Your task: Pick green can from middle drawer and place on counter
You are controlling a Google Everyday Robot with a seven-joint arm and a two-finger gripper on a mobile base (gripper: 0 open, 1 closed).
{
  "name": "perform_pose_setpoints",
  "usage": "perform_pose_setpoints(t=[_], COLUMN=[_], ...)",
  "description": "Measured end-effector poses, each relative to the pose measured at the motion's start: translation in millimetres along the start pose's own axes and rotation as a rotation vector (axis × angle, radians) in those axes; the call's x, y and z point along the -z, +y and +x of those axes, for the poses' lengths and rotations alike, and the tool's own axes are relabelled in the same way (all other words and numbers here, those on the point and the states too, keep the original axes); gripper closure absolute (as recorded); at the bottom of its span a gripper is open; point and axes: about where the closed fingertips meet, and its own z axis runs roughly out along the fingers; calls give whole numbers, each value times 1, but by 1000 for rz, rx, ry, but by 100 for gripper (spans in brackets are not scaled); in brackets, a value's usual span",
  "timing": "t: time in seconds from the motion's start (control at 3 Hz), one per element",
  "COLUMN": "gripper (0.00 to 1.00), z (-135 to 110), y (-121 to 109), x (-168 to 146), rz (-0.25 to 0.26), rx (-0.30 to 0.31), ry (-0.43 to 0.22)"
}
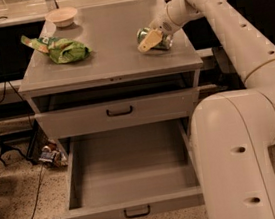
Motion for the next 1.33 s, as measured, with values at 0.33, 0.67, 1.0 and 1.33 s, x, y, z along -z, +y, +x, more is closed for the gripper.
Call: perform_pose_setpoints(t=[0.33,0.67,1.0,1.33], gripper=[0,0,0,0], z=[-4,-11,-5,18], y=[-5,-19,-38,-49], x=[8,32,75,153], rz=[5,51,138,284], rx=[1,19,0,-59], ry=[-39,-80,-127,-190])
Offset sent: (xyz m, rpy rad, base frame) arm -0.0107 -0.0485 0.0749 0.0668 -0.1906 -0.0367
